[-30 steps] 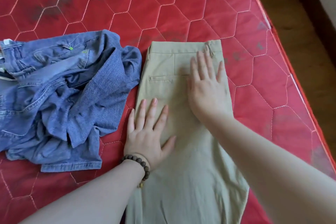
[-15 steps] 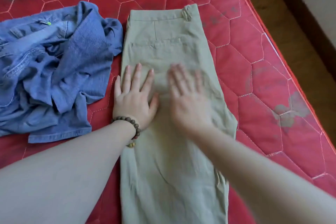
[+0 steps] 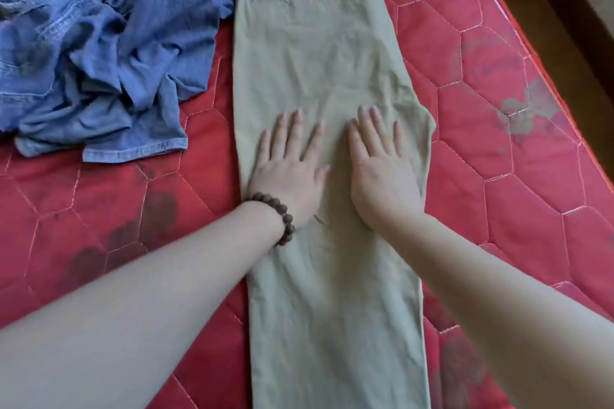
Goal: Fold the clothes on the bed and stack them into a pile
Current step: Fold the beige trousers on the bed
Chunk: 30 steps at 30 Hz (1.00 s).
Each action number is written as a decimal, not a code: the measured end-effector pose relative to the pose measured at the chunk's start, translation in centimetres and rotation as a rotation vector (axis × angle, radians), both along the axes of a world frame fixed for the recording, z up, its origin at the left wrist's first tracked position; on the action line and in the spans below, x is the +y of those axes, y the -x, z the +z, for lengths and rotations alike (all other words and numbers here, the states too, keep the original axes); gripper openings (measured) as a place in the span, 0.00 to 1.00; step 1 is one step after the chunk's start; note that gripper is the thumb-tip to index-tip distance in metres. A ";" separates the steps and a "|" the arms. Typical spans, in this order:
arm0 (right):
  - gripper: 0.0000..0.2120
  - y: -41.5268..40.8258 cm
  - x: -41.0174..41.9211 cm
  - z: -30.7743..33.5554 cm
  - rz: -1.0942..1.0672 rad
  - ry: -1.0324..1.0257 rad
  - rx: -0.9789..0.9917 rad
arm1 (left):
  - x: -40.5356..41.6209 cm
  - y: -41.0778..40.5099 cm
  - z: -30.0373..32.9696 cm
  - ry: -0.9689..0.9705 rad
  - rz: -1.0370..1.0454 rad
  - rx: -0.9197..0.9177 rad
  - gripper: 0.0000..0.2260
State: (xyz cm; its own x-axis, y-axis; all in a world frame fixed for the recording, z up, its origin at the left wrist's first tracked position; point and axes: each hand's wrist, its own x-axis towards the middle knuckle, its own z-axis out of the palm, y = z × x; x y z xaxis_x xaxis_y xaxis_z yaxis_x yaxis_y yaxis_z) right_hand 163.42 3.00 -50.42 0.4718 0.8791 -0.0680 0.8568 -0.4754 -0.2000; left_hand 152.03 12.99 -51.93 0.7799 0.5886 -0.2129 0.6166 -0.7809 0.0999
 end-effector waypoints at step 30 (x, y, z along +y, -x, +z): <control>0.29 10.1 -15.4 -0.6 -0.397 0.214 0.014 | -13.6 15.2 1.0 0.134 0.072 0.055 0.39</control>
State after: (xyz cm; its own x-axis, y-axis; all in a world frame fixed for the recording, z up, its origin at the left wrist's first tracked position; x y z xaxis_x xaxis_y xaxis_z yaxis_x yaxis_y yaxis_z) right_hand 153.37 -12.43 -51.07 0.7673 0.5957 -0.2376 0.5976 -0.7985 -0.0721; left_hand 136.81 -0.58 -50.96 0.7216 0.6062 -0.3345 0.6782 -0.7160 0.1654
